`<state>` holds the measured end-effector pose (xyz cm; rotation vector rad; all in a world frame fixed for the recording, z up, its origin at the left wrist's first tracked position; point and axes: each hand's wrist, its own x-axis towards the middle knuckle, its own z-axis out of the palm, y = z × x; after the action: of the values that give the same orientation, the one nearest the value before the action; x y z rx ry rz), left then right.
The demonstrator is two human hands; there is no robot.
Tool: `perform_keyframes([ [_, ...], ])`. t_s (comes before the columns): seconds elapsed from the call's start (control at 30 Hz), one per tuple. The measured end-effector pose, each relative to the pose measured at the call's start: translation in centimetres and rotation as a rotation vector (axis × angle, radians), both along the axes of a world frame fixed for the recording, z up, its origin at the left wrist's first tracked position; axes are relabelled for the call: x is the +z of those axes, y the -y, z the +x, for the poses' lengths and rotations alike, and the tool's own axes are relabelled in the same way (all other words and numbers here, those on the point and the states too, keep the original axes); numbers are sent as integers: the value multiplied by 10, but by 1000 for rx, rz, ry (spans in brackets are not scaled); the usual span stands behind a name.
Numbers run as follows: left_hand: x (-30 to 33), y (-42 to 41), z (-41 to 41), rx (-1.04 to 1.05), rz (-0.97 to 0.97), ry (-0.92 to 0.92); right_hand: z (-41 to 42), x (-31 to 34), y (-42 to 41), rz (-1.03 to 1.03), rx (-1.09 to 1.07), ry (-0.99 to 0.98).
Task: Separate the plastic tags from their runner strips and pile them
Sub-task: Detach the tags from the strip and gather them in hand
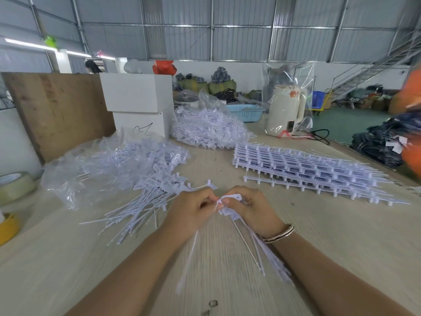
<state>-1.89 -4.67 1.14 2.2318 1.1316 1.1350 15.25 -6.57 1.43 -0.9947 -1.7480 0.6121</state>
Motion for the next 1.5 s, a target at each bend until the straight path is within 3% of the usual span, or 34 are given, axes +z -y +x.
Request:
perform_keyframes([
  [0.13, -5, -4, -6, -70, -141, 193, 2, 1, 0, -66, 1, -171],
  [0.23, -5, -7, -10, -28, -116, 266, 9, -1, -6, -103, -227, -151],
  [0.4, -8, -6, -4, 58, 64, 74, 9, -7, -16, -246, -418, 64],
  [0.53, -5, -5, 1, 69, 182, -16, 6, -7, -11, -109, -535, 129],
  [0.6, -3, -2, 3, 82, 214, -46, 0, -6, -6, 48, -506, 290],
  [0.7, 0, 4, 6, 40, 225, -59, -7, -6, -4, 67, -373, 401],
  [0.83, 7, 15, 8, -82, 107, 7, -1, 1, -3, -44, -239, 203],
  [1.03, 6, 15, 6, -146, 81, 6, -4, 3, 2, -51, -238, 276],
  [1.23, -4, 0, 0, -18, 202, -122, 2, 5, -1, -59, -330, 66],
  [1.37, -4, -2, -2, 38, 205, -58, 0, 3, 1, -104, -262, 118],
  [1.5, -2, 0, 2, 44, 314, -136, -1, 5, 2, -87, -230, 116],
])
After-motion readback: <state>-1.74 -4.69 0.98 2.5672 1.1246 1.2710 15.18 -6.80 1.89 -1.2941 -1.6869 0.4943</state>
